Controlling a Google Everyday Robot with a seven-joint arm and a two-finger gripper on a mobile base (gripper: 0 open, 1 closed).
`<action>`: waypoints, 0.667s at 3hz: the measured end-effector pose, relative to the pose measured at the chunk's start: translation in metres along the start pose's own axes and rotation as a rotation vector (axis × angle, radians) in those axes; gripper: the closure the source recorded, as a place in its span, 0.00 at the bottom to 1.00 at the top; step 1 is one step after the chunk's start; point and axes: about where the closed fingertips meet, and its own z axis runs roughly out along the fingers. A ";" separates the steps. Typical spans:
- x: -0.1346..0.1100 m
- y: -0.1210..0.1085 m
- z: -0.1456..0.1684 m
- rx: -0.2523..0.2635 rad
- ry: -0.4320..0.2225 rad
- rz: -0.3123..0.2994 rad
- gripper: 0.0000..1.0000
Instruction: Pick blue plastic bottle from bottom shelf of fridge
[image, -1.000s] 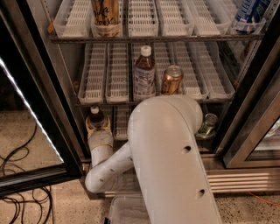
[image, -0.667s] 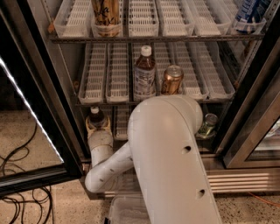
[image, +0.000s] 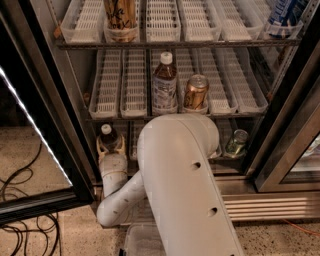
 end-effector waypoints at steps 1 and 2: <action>-0.002 0.002 -0.001 -0.010 -0.004 -0.003 1.00; -0.004 0.003 -0.001 -0.010 -0.004 -0.004 1.00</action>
Offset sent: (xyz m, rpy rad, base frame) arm -0.0734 -0.0242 0.0795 0.0421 -0.4267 -0.1212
